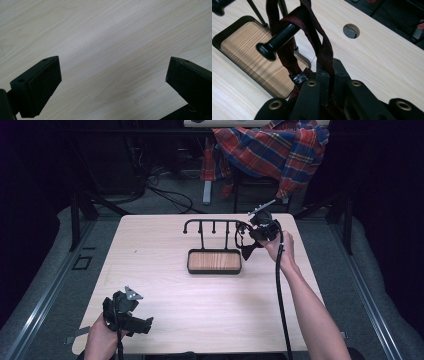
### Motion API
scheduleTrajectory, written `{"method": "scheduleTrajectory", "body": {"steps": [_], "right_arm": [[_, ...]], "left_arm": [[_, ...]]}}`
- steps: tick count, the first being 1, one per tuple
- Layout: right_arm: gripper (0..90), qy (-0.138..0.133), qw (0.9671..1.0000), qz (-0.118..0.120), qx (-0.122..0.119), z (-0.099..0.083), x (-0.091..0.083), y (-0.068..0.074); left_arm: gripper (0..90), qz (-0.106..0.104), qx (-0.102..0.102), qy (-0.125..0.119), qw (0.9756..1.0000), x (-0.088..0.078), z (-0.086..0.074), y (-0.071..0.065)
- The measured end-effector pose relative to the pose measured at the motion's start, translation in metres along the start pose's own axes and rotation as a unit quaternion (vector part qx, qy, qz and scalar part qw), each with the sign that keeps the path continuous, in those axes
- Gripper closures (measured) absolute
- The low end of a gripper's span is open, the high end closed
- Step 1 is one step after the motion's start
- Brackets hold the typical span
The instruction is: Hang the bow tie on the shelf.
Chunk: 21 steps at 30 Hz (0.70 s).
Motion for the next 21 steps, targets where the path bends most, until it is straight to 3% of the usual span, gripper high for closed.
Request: {"method": "scheduleTrajectory", "body": {"steps": [15,21], "right_arm": [[82.9,0.015,0.9990,0.039,0.012,-0.006,0.014,0.011],[76.3,0.020,0.9982,0.054,0.014,-0.008,0.016,0.012]], "left_arm": [[0.1,0.001,0.004,0.001,1.0000,0.000,0.000,0.000],[0.1,0.002,0.005,0.001,1.0000,0.000,0.000,0.000]]}}
Point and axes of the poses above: each handheld gripper's, and its own axes: x roughly forward along the jaws, z roughly out of its top, y roughly to its left, the point moved 8 cm from there along x, roughly forward along the jaws, and after that the axes turned 10 degrees about -z, right-handed, at the moved point
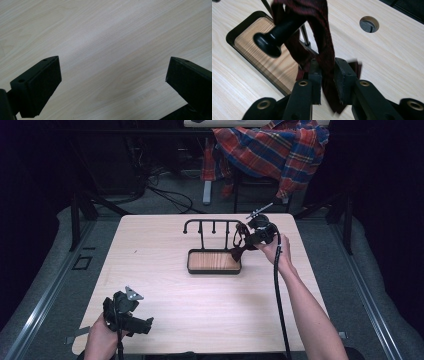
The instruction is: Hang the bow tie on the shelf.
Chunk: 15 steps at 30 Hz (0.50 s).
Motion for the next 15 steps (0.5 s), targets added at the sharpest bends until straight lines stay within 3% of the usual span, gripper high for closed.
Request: {"method": "scheduleTrajectory", "body": {"steps": [6,15], "right_arm": [[71.6,-0.004,1.0000,0.008,0.004,-0.001,-0.004,-0.001],[56.8,-0.006,0.9998,0.021,-0.005,-0.004,-0.016,0.000]], "left_arm": [[0.1,0.000,0.000,-0.001,1.0000,0.000,0.000,0.000],[0.1,-0.001,-0.002,-0.001,1.0000,0.000,0.000,0.000]]}}
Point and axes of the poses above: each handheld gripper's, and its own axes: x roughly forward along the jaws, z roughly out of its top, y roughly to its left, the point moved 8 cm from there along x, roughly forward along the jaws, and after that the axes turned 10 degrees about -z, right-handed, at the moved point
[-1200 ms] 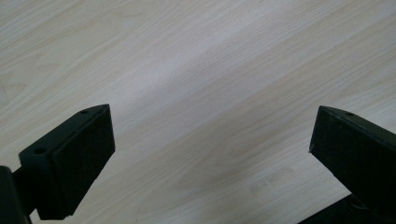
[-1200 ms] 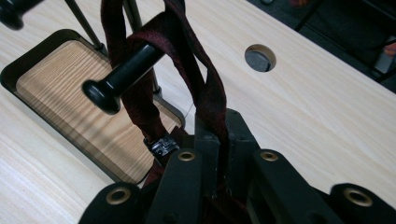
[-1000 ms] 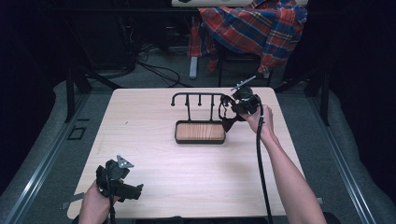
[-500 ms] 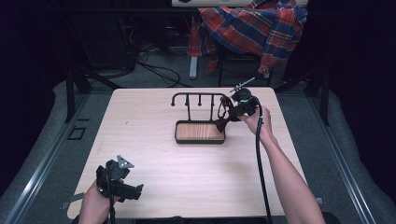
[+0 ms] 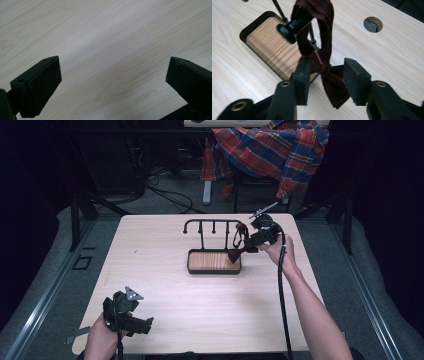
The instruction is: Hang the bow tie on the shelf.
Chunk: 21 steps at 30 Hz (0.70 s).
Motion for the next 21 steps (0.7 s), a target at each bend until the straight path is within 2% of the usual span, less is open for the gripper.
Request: {"method": "scheduleTrajectory", "body": {"steps": [10,19,21], "right_arm": [[38.0,0.003,0.9999,0.005,-0.009,-0.013,-0.026,0.000],[27.5,-0.001,0.9990,0.003,-0.045,-0.033,-0.053,0.005],[25.4,-0.004,0.9989,0.003,-0.046,-0.037,-0.056,0.007]], "left_arm": [[0.1,0.001,0.000,-0.001,1.0000,0.000,0.000,0.000],[0.1,0.002,0.000,0.000,1.0000,0.000,0.000,0.000],[0.1,0.003,0.001,0.001,1.0000,0.000,0.000,0.000]]}}
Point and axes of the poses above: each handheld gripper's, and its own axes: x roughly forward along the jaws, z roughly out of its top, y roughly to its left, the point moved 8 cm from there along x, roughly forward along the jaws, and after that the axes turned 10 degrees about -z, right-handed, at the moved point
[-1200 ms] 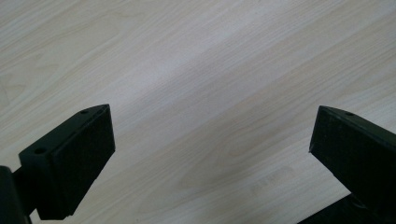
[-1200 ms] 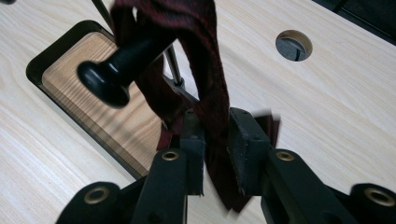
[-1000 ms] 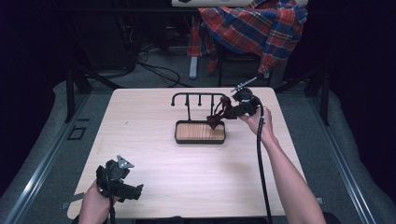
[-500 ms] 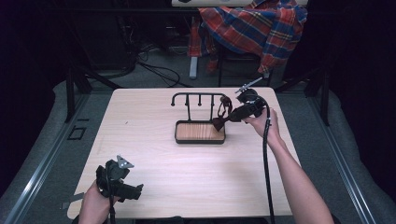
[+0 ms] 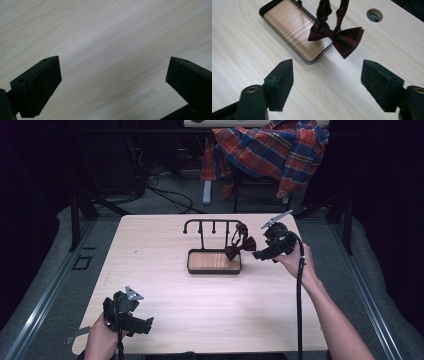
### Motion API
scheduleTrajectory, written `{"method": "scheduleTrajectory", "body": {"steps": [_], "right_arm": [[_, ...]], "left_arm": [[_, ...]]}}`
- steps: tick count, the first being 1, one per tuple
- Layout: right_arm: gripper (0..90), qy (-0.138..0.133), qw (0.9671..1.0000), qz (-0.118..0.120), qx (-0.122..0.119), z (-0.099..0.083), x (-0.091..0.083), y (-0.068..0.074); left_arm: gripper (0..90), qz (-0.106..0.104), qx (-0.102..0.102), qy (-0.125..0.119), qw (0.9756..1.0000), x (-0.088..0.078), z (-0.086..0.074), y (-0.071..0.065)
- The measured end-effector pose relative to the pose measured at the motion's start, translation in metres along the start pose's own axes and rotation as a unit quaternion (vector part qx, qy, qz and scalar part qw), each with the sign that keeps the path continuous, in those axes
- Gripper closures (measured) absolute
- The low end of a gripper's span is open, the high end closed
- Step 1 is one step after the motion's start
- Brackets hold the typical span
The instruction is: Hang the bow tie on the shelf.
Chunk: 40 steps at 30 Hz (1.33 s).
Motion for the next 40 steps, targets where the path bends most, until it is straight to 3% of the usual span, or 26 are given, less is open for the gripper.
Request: {"method": "scheduleTrajectory", "body": {"steps": [6,17,21,29,32,38,40], "right_arm": [[20.9,0.002,0.9999,0.007,-0.013,-0.015,-0.010,0.008],[12.7,0.034,0.9986,0.011,-0.038,-0.048,-0.004,0.025],[11.2,0.033,0.9980,0.019,-0.051,-0.058,-0.003,0.035],[10.9,0.054,0.9942,0.027,-0.089,-0.092,0.012,0.060],[10.6,0.083,0.9914,0.037,-0.094,-0.105,0.019,0.068],[10.7,0.094,0.9899,0.035,-0.100,-0.107,0.022,0.069],[11.1,0.084,0.9911,0.024,-0.100,-0.105,0.021,0.066]], "left_arm": [[0.1,0.000,0.000,0.000,1.0000,0.000,0.000,0.000],[0.1,0.001,0.000,0.000,1.0000,0.000,0.000,0.000],[0.1,0.001,0.001,0.001,1.0000,0.000,0.000,-0.001],[0.2,0.001,0.002,-0.001,1.0000,0.000,0.001,-0.001],[0.1,0.001,0.004,0.001,1.0000,-0.001,0.000,-0.001],[0.1,0.000,0.002,-0.002,1.0000,0.000,0.001,-0.001],[0.1,-0.001,0.003,0.000,1.0000,0.000,0.001,-0.001]]}}
Point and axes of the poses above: each handheld gripper's, and its own axes: x roughly forward along the jaws, z roughly out of its top, y roughly to its left, the point moved 8 cm from there along x, roughly forward along the jaws, and after that the axes turned 10 degrees about -z, right-handed, at the moved point
